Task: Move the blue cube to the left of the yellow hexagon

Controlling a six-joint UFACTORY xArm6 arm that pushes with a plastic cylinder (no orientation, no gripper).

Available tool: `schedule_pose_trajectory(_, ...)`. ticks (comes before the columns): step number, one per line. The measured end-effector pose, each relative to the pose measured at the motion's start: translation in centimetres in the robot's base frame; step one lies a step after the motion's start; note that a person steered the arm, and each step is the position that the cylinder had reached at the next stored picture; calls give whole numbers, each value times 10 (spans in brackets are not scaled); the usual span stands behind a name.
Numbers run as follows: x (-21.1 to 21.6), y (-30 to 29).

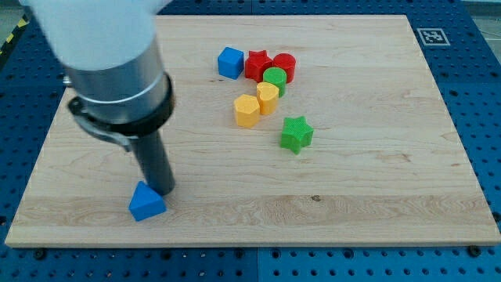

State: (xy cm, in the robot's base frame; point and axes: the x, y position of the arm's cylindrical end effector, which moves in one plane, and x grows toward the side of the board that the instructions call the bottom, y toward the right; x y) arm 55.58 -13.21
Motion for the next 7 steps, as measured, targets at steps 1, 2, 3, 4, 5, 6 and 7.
schedule_pose_trajectory(1, -4, -12)
schedule_pose_trajectory(2, -62, -13)
schedule_pose_trajectory(3, -136, -43)
schedule_pose_trajectory(4, -216, -55)
schedule_pose_trajectory(5, -274, -37)
schedule_pose_trajectory(6, -289, 17)
schedule_pose_trajectory(7, -288, 76)
